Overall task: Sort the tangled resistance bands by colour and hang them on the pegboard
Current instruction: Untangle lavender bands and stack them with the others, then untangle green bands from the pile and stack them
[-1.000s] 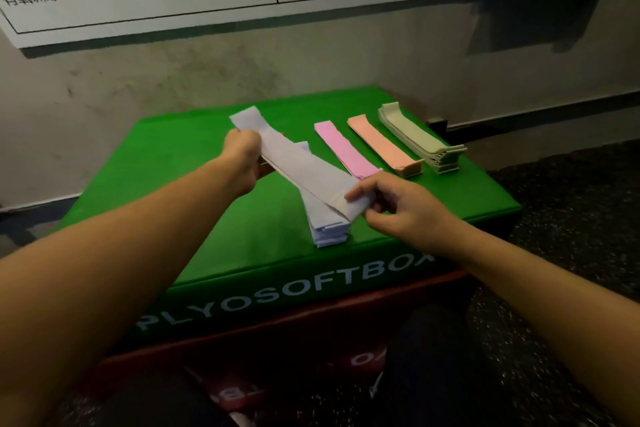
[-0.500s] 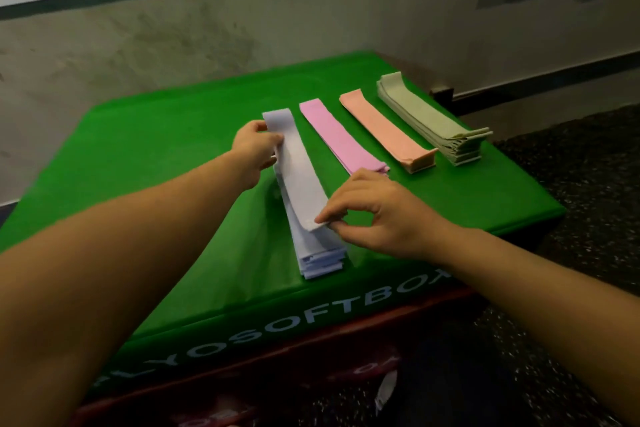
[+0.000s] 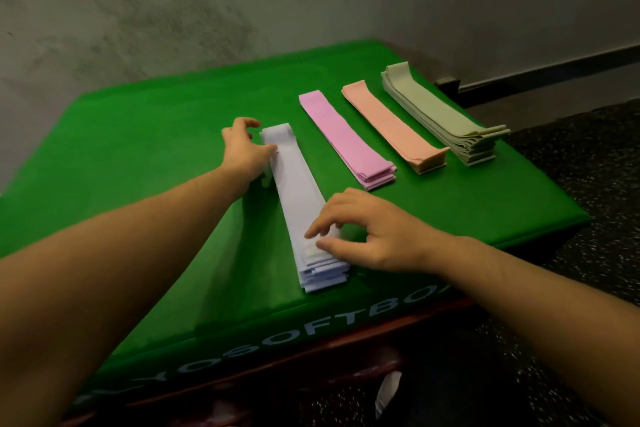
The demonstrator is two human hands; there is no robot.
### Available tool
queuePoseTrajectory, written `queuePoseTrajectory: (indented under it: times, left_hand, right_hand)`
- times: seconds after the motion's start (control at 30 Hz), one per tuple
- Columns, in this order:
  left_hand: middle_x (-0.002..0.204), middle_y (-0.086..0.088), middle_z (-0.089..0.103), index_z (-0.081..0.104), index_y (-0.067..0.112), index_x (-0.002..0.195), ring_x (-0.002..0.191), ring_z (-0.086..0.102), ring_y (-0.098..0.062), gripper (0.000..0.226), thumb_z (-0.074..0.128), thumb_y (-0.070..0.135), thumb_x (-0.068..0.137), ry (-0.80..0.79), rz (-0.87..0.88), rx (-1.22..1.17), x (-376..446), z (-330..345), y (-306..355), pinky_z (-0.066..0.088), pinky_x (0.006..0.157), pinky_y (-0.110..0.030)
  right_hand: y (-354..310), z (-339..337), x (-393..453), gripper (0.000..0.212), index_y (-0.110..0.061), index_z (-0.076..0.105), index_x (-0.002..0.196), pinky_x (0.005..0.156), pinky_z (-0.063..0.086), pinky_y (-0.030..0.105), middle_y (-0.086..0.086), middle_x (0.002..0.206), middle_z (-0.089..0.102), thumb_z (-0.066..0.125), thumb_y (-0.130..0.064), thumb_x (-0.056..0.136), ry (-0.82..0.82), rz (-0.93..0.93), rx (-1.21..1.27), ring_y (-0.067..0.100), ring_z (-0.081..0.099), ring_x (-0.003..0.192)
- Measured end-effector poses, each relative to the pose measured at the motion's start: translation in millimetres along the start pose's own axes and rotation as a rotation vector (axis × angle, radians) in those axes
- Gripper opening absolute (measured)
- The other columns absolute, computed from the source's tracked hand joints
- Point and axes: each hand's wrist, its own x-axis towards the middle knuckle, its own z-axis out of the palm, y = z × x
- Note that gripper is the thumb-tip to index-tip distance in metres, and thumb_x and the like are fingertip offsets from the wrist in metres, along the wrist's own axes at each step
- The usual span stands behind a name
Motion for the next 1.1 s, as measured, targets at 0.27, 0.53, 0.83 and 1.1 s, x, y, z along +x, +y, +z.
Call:
queuePoseTrajectory:
  times: [0.27,0.53,0.83,1.1]
  left_hand:
    - [0.130,-0.009,0.040,0.052,0.016,0.128,0.104,0.048,-0.016,0.041,0.069,0.018,0.091,0.058,0.083,0.037,-46,-65,7,0.043,0.064,-0.011]
    - [0.114,-0.008,0.053,0.059,0.020,0.114,0.084,0.048,-0.013,0.029,0.071,0.014,0.088,0.115,0.120,0.230,-147,-189,-17,0.043,0.082,-0.030]
    - [0.105,-0.002,0.056,0.058,0.022,0.107,0.078,0.052,-0.008,0.023,0.070,0.017,0.089,0.267,-0.122,0.321,-320,-352,-73,0.041,0.072,-0.021]
    - [0.107,0.003,0.057,0.054,0.025,0.111,0.083,0.054,-0.006,0.019,0.064,0.025,0.094,0.514,-0.365,0.250,-459,-451,-132,0.040,0.065,-0.020]
  right_hand:
    - [-30,-9,22,0.024,-0.017,0.073,0.104,0.079,0.050,0.025,-0.008,0.096,0.069,0.060,-0.035,0.094,0.048,0.013,-0.021,0.001,0.058,0.088]
    - [-109,10,78,0.015,-0.015,0.074,0.103,0.068,0.038,0.004,-0.001,0.097,0.070,0.065,-0.024,0.094,-0.045,-0.133,-0.039,-0.005,0.054,0.079]
    - [-251,109,128,0.014,-0.023,0.073,0.104,0.074,0.047,0.020,-0.005,0.095,0.069,0.065,-0.026,0.094,-0.241,-0.314,0.008,0.014,0.063,0.087]
    - [-379,224,132,0.009,-0.030,0.068,0.101,0.082,0.049,0.023,-0.008,0.091,0.068,0.066,-0.025,0.093,-0.437,-0.436,0.018,0.009,0.063,0.087]
